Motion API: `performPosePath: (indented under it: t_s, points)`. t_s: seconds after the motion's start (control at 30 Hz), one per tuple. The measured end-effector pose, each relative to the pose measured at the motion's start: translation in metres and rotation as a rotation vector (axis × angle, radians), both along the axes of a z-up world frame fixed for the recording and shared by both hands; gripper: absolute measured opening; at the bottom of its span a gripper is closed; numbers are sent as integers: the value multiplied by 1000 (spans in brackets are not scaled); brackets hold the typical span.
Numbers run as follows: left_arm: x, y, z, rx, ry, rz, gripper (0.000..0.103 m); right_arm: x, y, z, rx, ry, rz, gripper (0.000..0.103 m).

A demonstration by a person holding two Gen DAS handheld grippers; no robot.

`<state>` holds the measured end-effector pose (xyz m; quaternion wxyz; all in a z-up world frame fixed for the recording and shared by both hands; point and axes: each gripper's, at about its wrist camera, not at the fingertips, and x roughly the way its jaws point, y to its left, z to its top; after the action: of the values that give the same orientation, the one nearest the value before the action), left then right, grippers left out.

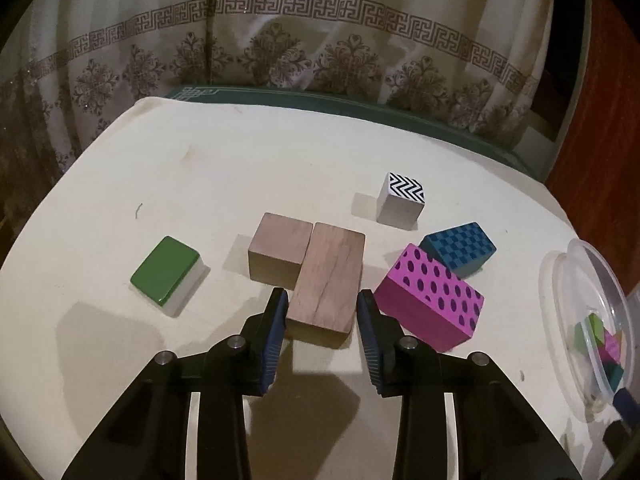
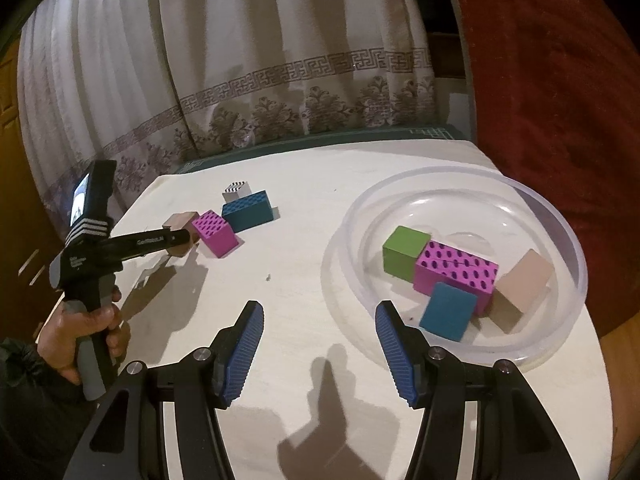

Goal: Organize rigid objects
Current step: 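Close the left tool on the dark brown wooden block and lift it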

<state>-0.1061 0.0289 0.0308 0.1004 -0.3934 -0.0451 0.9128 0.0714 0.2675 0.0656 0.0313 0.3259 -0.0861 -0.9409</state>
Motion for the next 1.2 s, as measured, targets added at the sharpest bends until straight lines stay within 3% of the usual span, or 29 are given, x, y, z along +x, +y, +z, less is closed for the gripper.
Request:
performPosePath:
  t_s: [0.3,0.67,0.9,1.2]
  points:
    - [5,-1,2,57,19,-10,34,-19,-18,0,-9,-9,60,61]
    - [41,-22,33,139,96,3,30,-69,-40,-5,-20,-49,122,61]
    - [56,-37,29,130,113,62,30,-99,-75,0,18,-21,208,61]
    - [62,-42,26,104,152,102,30,-148,-91,-18,-36,-109,231,61]
